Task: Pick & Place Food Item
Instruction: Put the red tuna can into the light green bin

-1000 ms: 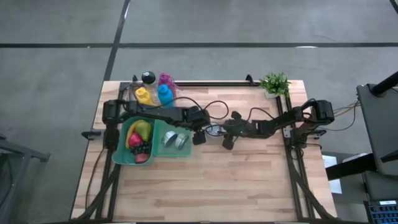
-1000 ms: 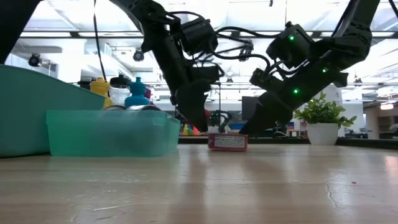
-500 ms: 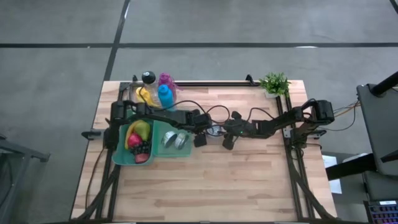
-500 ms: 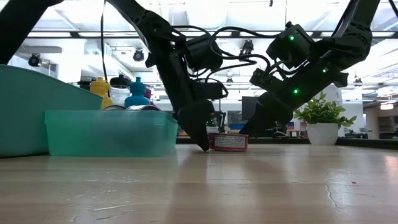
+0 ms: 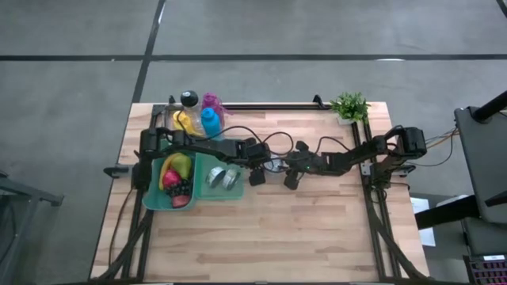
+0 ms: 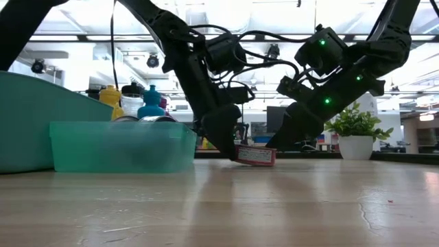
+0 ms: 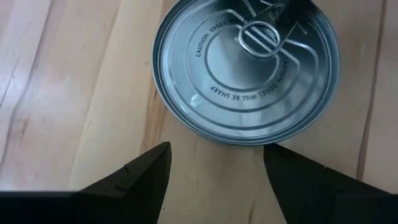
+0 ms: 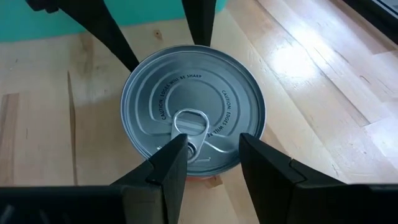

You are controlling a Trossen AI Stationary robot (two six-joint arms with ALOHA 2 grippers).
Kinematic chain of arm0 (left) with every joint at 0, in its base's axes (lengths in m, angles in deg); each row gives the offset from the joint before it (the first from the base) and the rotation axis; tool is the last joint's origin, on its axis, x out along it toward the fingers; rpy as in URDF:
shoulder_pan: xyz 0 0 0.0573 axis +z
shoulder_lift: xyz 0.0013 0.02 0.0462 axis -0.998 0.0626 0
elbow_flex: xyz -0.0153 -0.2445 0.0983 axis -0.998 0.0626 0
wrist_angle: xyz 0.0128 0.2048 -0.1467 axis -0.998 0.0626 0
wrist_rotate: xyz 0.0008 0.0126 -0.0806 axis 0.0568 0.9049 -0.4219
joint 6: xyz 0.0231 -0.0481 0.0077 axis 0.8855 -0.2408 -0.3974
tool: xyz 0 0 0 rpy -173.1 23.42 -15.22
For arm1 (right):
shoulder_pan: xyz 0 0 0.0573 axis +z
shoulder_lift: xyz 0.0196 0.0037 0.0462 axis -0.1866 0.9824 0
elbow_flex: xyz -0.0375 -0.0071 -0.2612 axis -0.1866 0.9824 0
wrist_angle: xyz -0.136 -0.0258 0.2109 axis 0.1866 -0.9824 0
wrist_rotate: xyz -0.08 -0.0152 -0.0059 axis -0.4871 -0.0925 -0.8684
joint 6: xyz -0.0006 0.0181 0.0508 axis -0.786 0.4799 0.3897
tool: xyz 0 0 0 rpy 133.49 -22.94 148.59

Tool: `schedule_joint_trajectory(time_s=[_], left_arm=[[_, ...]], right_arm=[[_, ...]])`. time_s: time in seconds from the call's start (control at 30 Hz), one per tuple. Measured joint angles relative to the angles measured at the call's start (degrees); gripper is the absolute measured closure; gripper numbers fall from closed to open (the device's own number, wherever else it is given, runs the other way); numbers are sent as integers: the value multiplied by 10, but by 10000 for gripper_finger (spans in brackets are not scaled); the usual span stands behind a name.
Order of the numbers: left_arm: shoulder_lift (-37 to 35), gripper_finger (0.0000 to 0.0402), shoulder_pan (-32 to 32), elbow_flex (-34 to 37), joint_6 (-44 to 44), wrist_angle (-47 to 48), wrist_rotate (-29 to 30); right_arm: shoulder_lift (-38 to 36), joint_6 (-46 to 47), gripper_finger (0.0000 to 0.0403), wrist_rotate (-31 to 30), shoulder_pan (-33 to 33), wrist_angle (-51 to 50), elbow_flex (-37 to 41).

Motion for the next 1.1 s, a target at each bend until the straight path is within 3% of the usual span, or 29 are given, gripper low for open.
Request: schedule_joint_trajectory(time_s=[0.57, 0.77, 0.9, 1.1], left_arm=[[-7, 137, -3, -2, -5, -10, 0], [-9, 137, -3, -3, -4, -21, 0], [-9, 137, -3, -3, -4, -42, 0], [-9, 137, -3, -3, -2, -52, 0]], right_arm=[[-10, 10, 256, 3, 1, -3, 0], [-59, 19, 256, 6, 2, -56, 2], [-90, 38, 256, -29, 2, -125, 2], [-123, 23, 256, -39, 19, -101, 10]])
